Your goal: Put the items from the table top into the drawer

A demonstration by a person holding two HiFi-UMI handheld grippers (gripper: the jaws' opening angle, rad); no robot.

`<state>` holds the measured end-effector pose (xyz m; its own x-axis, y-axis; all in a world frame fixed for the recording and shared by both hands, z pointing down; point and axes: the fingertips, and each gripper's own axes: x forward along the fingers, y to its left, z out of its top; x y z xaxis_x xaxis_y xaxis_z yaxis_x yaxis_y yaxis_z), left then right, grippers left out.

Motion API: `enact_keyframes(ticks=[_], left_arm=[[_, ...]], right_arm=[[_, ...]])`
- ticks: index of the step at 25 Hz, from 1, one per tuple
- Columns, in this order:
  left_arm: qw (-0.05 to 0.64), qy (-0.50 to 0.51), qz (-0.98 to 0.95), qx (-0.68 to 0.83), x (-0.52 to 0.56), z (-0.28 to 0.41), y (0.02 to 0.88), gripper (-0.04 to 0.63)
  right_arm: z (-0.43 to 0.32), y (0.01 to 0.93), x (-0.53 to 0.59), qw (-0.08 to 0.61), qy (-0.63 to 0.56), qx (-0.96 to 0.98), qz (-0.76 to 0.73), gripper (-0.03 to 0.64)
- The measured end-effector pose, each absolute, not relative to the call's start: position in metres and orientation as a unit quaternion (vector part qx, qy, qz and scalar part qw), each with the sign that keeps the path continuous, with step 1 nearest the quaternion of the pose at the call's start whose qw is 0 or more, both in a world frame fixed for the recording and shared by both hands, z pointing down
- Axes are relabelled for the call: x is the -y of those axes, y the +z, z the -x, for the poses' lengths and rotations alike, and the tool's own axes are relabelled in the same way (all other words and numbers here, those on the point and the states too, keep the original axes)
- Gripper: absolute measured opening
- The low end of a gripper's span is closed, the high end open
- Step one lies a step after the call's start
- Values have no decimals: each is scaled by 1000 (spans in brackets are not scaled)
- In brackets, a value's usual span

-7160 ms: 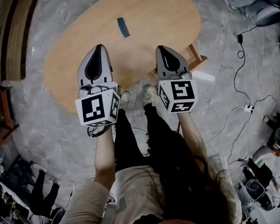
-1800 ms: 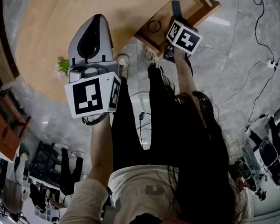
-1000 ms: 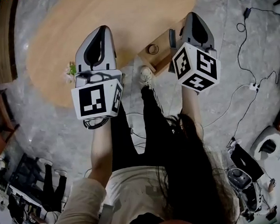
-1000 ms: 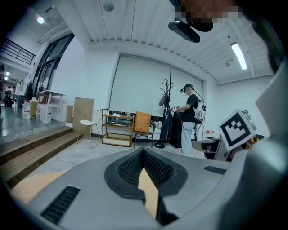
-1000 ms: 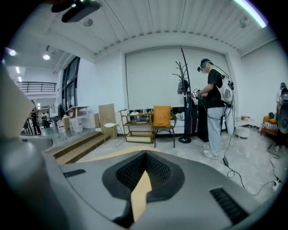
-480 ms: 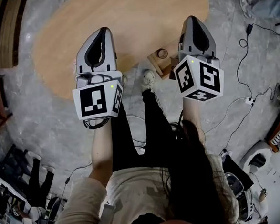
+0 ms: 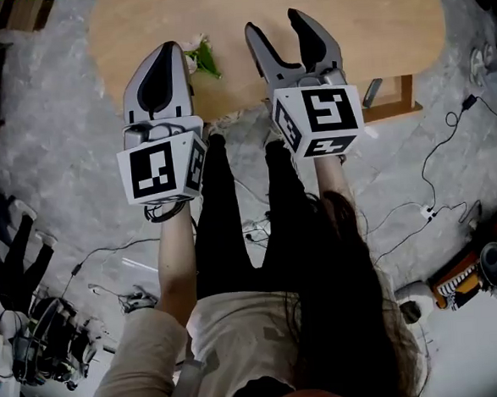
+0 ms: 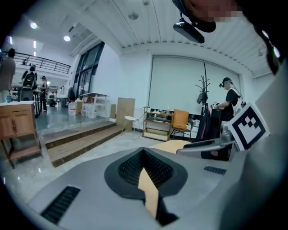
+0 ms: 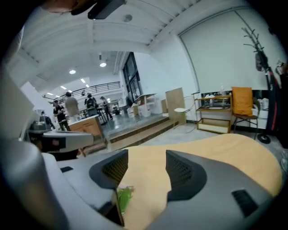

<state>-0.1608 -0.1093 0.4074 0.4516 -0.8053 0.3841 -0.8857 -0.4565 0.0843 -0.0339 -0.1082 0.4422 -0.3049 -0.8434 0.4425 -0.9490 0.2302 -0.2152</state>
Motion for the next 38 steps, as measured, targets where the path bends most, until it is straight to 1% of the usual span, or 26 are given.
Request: enact_keyframes(ticks=[4,8,12,15,17,20,23,27,30,32,37,38], left_arm=[[147,149,-815,540,110,214,416,6],[151,148,-797,566,107,250,420,5],[152,149,-788,578,103,276,426,6],[159,150,-778,588,101,293,433,6],[165,152,-773,593,98,297,439,6],[171,153,-770,596,96,298,444,6],[172,150,-769,598,97,298,442,6],[170,148,-773,593,102,292,438,6],[170,144,-773,593,104,289,440,6],[171,145,-773,593,103,291,443,6],[171,146,-775,590,105,290,441,6],[171,145,-776,589,106,288,438,6]], right_arm=[[113,490,105,181,247,814,-493,287],[165,544,85,259,256,827,-428,288],[187,598,59,336,256,822,-381,288],[191,630,47,394,239,815,-352,288],[189,645,39,419,237,809,-337,287],[184,655,34,428,246,803,-334,285],[181,653,36,432,242,799,-341,265],[169,652,47,434,239,789,-364,150],[166,654,49,432,241,787,-370,135],[165,657,48,434,237,785,-372,92],[165,655,54,439,236,782,-374,60],[164,651,57,439,232,782,-376,38]])
